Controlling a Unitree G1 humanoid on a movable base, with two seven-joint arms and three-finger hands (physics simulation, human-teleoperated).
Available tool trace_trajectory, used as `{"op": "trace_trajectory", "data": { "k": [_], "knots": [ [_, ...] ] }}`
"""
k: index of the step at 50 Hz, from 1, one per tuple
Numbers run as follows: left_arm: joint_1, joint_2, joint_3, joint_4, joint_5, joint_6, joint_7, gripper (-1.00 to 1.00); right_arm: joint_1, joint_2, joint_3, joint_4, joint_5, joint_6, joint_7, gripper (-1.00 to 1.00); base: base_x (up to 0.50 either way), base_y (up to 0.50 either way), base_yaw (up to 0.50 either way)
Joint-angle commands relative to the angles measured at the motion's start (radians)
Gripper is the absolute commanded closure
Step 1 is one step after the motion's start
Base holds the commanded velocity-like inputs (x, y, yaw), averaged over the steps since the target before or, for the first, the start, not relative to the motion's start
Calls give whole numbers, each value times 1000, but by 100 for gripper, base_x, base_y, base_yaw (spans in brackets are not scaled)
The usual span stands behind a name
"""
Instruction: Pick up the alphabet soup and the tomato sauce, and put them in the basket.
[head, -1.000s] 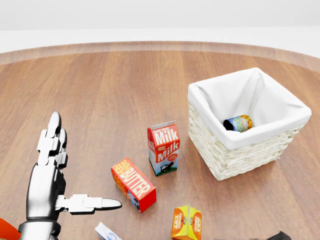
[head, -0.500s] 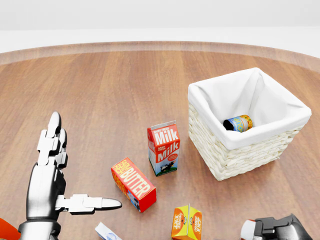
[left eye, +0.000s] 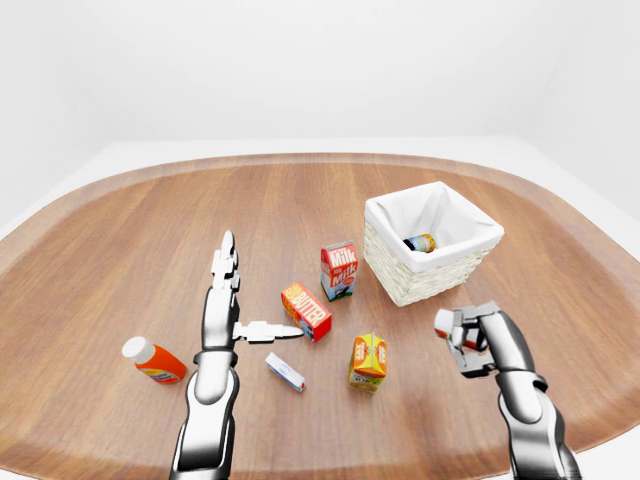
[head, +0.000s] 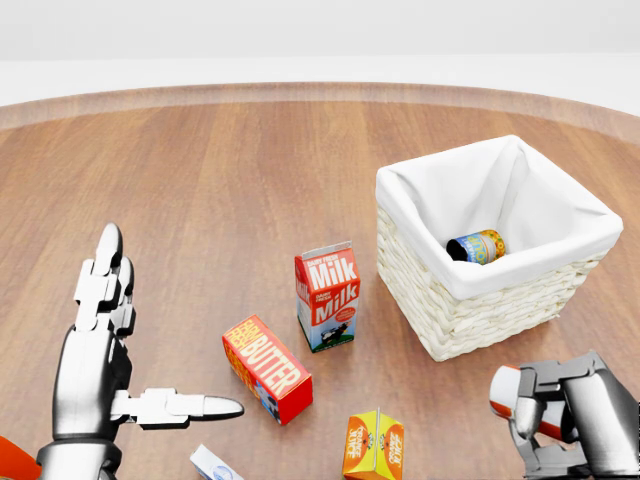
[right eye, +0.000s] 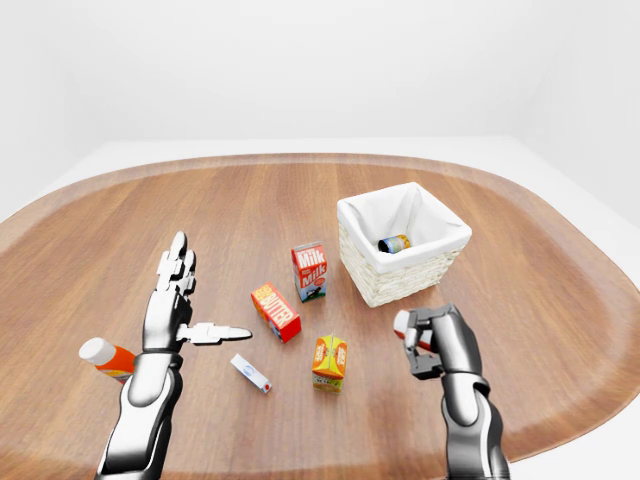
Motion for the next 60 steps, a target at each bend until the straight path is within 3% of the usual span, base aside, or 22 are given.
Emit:
{"op": "trace_trajectory", "data": {
  "k": [1,24,34,52,56,60],
  "knots": [
    [8,-1,-1,-14,0,0,-3,-100,-112,-51,23,-11,25,0,-9,100,0,0,0],
    [-1,-2,-1,-2,-2,0,4,-100,-275,-106,60,-33,50,0,9,100,0,0,0],
    [0,-2,-1,-11,-4,0,7,-100,-403,-138,86,-14,53,0,12,100,0,0,0],
    [-1,-1,-2,-4,-4,0,6,-100,-625,-176,155,184,15,0,-41,100,0,0,0],
    [-2,-1,-2,-4,-3,0,6,-100,-691,-185,160,224,18,20,-32,100,0,0,0],
    [-1,-1,-3,-7,-3,0,5,-100,-766,-196,177,353,14,1,-70,100,0,0,0]
  ]
}}
